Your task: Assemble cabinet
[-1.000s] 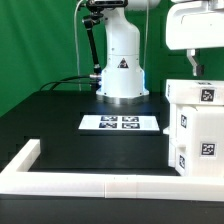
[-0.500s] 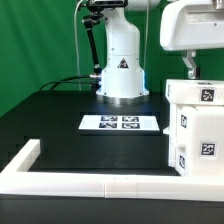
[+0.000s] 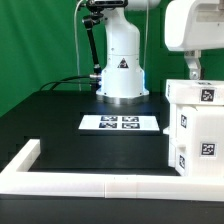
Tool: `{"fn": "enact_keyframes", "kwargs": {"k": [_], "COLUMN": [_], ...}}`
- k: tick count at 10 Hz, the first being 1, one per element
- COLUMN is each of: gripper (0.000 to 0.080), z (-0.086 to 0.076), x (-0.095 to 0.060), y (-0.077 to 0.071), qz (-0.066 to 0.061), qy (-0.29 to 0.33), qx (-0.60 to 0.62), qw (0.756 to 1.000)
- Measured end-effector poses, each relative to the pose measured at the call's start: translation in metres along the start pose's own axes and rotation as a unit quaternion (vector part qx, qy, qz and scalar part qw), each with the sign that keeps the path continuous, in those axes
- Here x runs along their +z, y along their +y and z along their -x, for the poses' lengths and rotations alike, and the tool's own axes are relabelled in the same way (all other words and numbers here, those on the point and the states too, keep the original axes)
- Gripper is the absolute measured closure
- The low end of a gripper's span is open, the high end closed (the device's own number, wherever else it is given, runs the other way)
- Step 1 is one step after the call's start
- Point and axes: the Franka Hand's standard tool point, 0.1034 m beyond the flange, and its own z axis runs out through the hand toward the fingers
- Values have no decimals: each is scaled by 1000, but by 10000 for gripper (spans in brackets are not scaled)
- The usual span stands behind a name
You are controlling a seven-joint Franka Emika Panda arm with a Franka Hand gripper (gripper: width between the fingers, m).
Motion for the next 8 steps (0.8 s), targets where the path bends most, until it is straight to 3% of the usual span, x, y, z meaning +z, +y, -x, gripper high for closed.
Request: {"fn": "enact_keyframes", "kwargs": {"k": [3,8], "gripper": [2,2], "z": [3,11], "x": [1,4], "y": [4,16], "qz": [12,24], "qy": [-13,-34], "qx": [-205,-427], "qw": [979,903]}}
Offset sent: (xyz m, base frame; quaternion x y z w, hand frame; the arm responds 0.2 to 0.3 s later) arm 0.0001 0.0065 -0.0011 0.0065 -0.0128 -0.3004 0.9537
